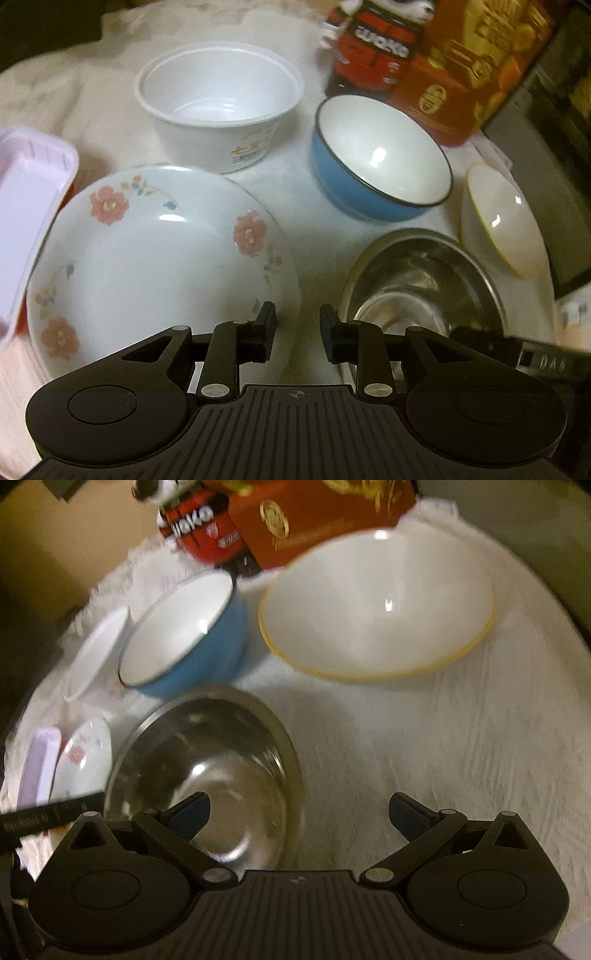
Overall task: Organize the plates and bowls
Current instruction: 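Reach the left gripper to the stainless steel bowl and grasp its rim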
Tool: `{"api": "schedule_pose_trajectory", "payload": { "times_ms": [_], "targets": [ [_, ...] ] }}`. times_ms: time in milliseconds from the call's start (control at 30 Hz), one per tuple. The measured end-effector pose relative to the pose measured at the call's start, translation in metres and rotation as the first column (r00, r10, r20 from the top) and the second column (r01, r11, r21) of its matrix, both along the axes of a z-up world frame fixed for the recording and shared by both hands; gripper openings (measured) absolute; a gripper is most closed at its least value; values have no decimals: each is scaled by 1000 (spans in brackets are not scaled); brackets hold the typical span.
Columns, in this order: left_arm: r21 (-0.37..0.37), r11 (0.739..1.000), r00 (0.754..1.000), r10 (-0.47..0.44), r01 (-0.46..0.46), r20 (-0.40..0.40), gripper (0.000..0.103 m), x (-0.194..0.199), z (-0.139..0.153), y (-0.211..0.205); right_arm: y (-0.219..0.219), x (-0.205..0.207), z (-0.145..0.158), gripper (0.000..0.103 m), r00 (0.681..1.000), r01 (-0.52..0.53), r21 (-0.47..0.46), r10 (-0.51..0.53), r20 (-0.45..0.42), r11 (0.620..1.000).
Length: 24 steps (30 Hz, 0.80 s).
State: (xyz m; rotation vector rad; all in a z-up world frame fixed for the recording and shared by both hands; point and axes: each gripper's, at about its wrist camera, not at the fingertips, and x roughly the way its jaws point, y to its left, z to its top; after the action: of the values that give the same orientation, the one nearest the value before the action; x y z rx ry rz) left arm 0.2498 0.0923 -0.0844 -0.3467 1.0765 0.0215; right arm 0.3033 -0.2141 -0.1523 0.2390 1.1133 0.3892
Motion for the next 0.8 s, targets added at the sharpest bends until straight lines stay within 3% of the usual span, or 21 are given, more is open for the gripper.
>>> {"api": "schedule_pose_trajectory", "payload": {
  "times_ms": [167,267,433,633,800],
  "targets": [
    [-95,994,999,46,-47,-13,28,-8,1,14,8,0,0,103,996,-87,-53,88,19,995],
    [-127,991,999,35,-34,7,28,-12,7,23,5,-1,-1,103,998,-62,-29,63,30,998],
    [-135,991,997,-12,22,72,28,-15,27,32,0,-7,-3,103,997,26,12,-27,69,1000],
    [-94,987,988,-124,132,86,28,-14,29,25,30,-5,-5,103,989,-79,-167,98,108,983],
    [-70,980,980,-181,187,78,28,-22,24,17,34,-15,4,94,988,-72,-187,96,120,980]
  ]
}}
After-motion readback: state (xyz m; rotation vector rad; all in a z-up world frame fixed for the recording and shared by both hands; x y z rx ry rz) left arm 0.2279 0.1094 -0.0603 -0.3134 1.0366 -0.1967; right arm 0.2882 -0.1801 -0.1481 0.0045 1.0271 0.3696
